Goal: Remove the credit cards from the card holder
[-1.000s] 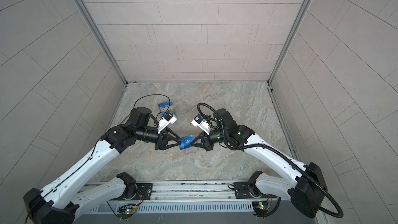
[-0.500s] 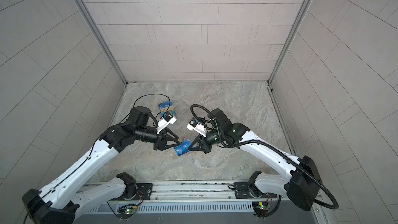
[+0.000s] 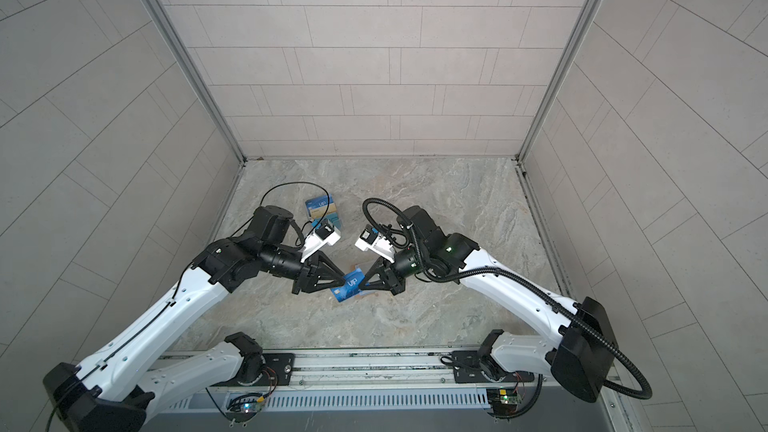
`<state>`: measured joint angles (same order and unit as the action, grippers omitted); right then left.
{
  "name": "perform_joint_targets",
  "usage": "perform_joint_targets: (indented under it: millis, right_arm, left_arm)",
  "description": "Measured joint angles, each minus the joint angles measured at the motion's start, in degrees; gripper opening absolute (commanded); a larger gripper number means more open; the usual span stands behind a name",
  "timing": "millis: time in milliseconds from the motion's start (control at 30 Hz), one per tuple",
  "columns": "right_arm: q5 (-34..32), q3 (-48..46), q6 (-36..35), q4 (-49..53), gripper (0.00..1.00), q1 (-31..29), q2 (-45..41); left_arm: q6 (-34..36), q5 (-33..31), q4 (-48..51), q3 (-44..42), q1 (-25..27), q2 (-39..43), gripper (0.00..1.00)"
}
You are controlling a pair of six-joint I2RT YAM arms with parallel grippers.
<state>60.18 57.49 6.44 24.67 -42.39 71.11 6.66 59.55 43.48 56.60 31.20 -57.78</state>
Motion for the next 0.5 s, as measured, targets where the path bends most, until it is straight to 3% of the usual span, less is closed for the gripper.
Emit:
perform_joint_targets:
  millis: [200,500]
  right_arm:
    - [1.1,0.8,-0.9,0.3,0.0,-0.3,1.1]
    - [2.2,2.4,-2.2,1.7,0.0,-0.4,1.5]
  left_arm:
    - [1.9,1.1,1.4,0.0,0.1,0.0,0.25]
    - [3.8,2.2,2.3,0.0,0.5,-0.5,0.09]
